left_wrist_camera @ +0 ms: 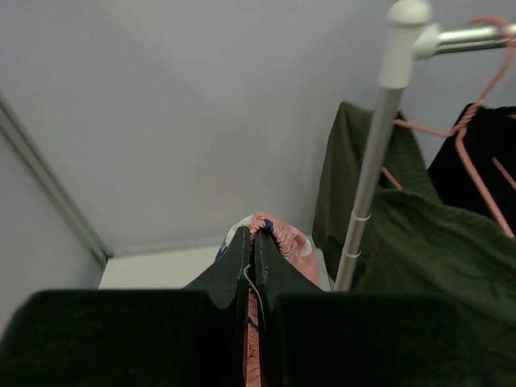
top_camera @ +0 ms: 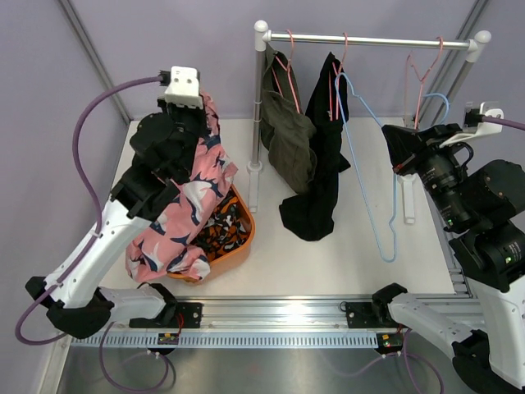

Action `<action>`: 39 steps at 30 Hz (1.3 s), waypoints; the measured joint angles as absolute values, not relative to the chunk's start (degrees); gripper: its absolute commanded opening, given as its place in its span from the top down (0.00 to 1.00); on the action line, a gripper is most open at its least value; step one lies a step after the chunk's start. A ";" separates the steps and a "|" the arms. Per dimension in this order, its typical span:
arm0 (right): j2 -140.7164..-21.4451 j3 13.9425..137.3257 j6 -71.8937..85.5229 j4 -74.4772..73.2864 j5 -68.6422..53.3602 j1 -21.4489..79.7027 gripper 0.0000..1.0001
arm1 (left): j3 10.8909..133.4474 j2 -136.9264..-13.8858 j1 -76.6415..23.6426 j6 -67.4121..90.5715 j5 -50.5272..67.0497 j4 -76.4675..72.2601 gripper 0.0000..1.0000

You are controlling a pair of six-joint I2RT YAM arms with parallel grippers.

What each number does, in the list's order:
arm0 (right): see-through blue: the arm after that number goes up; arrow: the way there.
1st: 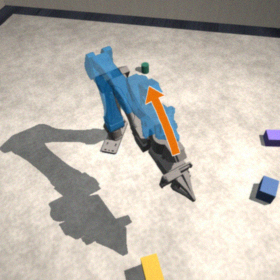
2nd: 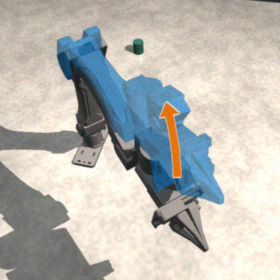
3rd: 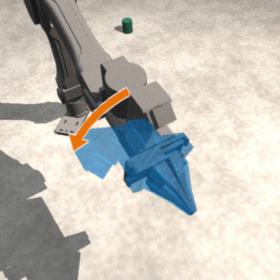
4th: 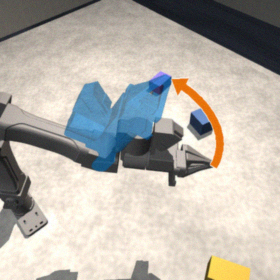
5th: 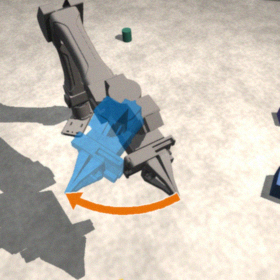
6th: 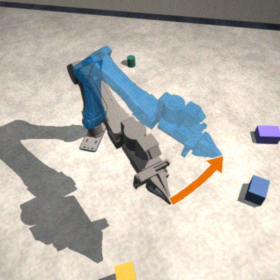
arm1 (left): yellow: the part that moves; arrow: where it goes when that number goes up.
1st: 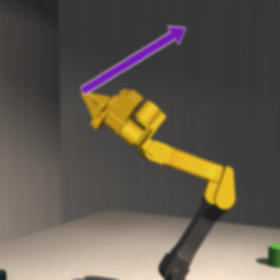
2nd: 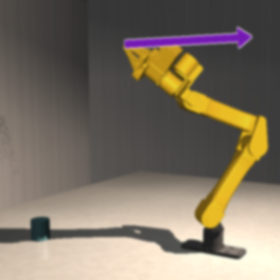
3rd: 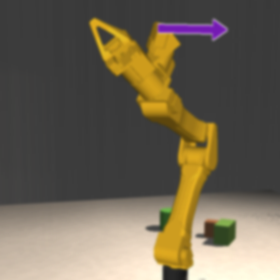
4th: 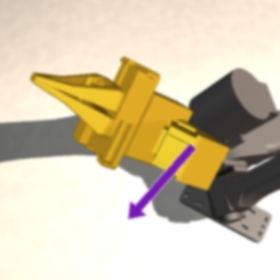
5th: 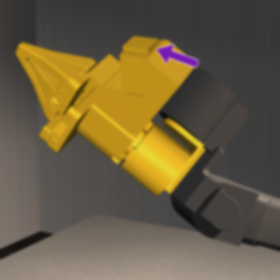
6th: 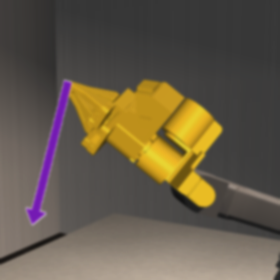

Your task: Remove the shorts from the hanger

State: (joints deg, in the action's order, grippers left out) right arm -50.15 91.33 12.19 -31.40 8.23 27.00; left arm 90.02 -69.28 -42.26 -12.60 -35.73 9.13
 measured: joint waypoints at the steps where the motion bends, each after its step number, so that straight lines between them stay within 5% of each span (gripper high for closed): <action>1: -49.95 91.13 12.19 -31.48 8.36 27.00 1.00 | 90.04 -69.36 -39.88 -8.51 -35.66 11.77 1.00; 6: -49.50 90.67 12.19 -32.21 8.56 27.00 1.00 | 83.09 -65.28 -29.36 10.39 -32.27 19.38 1.00; 17: -49.58 90.56 12.16 -33.21 9.54 27.00 1.00 | 34.85 -55.02 -8.40 44.21 -13.72 21.19 1.00; 24: -51.40 91.20 12.16 -36.53 9.69 27.00 1.00 | 31.53 -64.16 -6.83 52.07 -5.96 16.56 1.00; 31: -52.88 91.22 12.16 -39.53 10.52 27.00 1.00 | 37.63 -68.25 -6.83 50.83 -5.17 18.85 0.67; 39: -53.23 92.33 12.14 -41.87 12.75 27.00 1.00 | 50.43 -73.03 -6.83 47.22 -5.10 20.21 0.18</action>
State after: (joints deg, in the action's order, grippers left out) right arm -53.23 92.33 12.14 -41.87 12.75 27.00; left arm 50.43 -73.03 -6.83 47.22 -5.10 20.21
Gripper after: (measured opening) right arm 0.110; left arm 0.740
